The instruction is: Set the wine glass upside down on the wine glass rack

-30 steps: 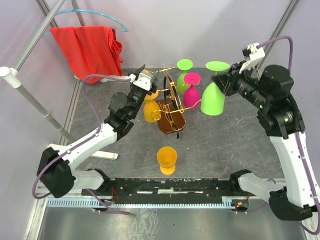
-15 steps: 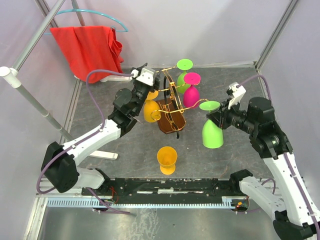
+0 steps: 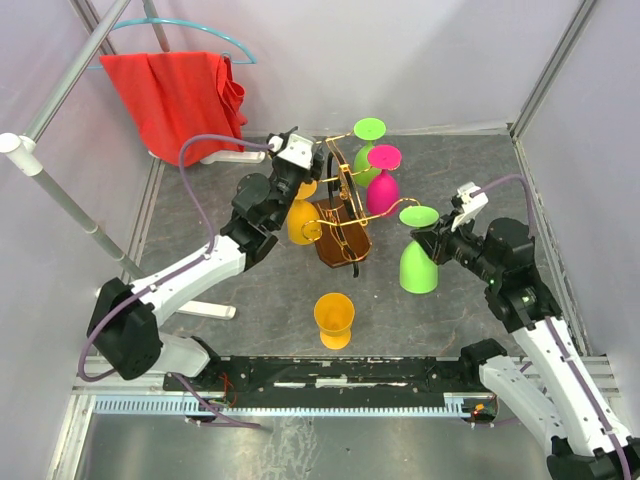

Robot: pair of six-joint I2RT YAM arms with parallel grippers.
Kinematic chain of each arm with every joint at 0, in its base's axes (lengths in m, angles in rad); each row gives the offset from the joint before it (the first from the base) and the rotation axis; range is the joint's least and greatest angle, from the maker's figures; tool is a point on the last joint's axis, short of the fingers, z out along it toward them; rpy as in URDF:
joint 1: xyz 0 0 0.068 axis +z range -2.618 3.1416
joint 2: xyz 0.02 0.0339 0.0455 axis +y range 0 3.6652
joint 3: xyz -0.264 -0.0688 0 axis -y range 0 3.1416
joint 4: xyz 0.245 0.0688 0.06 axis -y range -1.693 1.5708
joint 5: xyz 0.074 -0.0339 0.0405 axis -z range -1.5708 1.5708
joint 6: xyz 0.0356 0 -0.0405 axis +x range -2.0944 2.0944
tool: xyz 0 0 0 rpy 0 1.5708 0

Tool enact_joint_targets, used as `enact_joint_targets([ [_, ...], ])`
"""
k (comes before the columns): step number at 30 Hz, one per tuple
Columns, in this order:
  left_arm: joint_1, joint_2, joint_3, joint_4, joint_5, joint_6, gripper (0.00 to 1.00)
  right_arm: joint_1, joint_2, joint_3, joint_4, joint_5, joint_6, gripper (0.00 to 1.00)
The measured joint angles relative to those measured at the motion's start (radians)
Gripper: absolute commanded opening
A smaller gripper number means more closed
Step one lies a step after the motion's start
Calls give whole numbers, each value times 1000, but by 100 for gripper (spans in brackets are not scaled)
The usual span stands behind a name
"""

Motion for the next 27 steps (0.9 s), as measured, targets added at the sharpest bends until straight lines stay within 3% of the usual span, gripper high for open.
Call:
enact_joint_targets([
  [12,0,35,19,0,0,1,68,1,3,-160,280,47,50,1],
  [27,0,45,25,2,0,1,69,89,28,-184,373,64,55,1],
])
